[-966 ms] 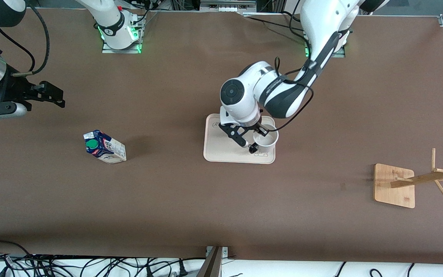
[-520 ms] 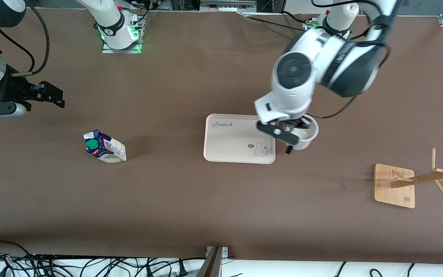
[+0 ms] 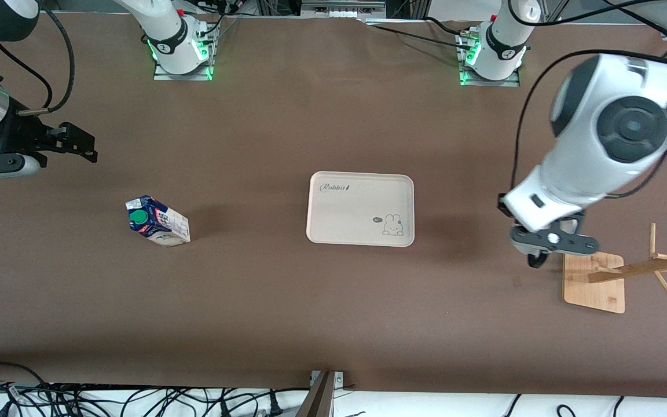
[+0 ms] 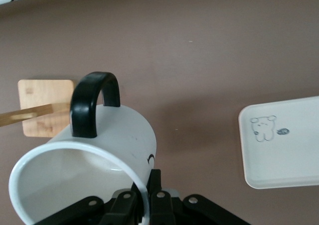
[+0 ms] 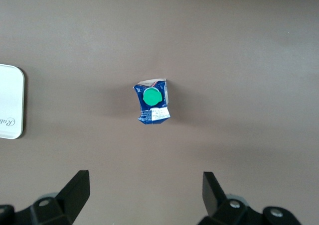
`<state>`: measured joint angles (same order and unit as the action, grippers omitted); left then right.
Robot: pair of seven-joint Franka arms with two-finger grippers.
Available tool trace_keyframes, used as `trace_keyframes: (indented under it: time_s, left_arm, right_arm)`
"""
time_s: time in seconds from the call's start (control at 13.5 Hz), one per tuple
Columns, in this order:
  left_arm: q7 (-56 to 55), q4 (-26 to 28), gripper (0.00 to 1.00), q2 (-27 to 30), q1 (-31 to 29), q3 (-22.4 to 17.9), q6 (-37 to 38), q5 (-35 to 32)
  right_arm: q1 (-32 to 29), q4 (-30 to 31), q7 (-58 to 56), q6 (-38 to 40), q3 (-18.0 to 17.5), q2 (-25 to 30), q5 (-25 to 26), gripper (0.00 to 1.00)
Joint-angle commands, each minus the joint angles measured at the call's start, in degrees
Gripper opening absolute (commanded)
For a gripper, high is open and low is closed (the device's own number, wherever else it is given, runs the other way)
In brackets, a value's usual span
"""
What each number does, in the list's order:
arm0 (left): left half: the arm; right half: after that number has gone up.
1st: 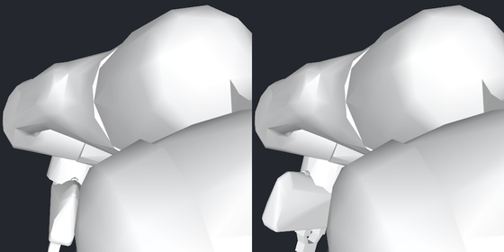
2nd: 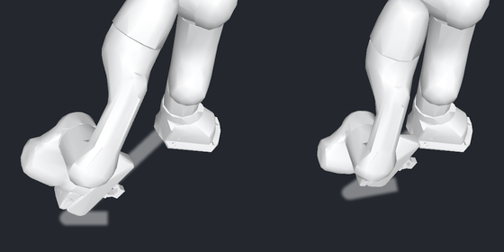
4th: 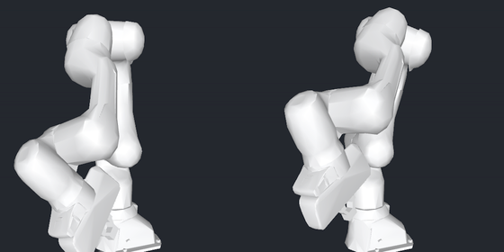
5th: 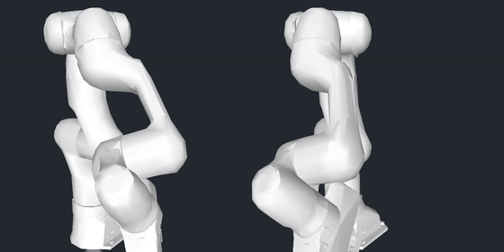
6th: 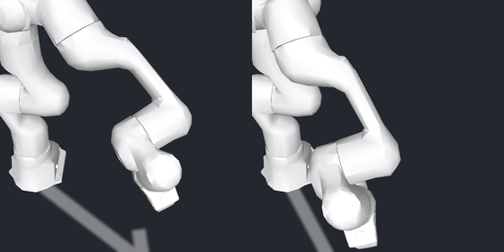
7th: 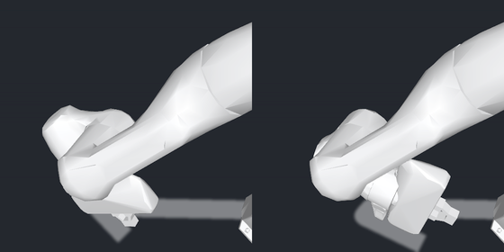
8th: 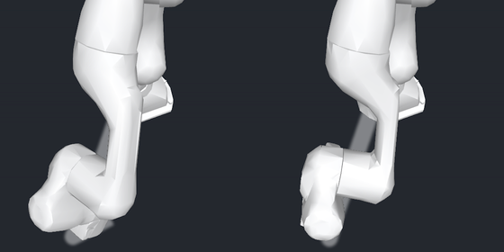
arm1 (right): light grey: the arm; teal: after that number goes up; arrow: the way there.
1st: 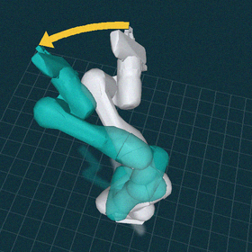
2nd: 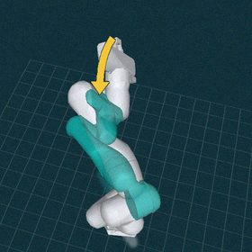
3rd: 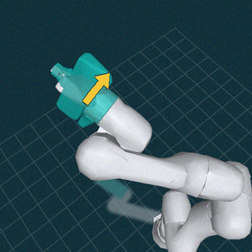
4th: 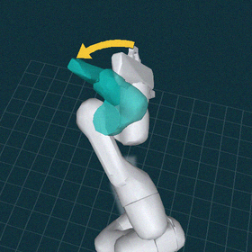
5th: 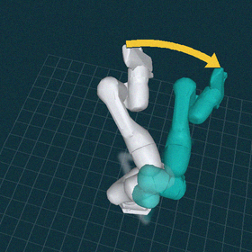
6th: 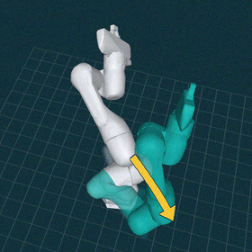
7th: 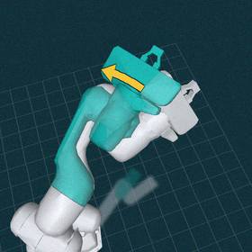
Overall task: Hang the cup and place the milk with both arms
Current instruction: 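Carry the mug with the left gripper to the wooden mug tree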
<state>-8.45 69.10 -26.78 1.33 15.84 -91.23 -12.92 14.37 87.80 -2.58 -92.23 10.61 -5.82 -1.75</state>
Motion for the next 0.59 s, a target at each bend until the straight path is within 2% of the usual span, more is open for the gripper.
trace_keyframes:
  time_s: [0.0, 0.3, 0.52]
  left_arm:
    - [0.10, -1.95, 0.00, -0.82, -2.46, 0.51, 1.05, 0.88]
    - [0.10, -1.86, 0.00, -1.00, -6.07, 0.51, 1.14, 2.55]
    - [0.19, -1.86, 0.00, -1.08, -6.08, 0.51, 1.14, 2.55]
  right_arm:
    - [-0.22, -0.17, -0.14, -0.14, -0.33, 0.02, 1.48, 1.00]
    - [-0.13, -0.17, -0.05, -0.14, -0.33, 0.02, 1.84, 1.00]
    - [-0.13, -0.17, -0.05, -0.14, -0.33, 0.02, 1.84, 1.00]
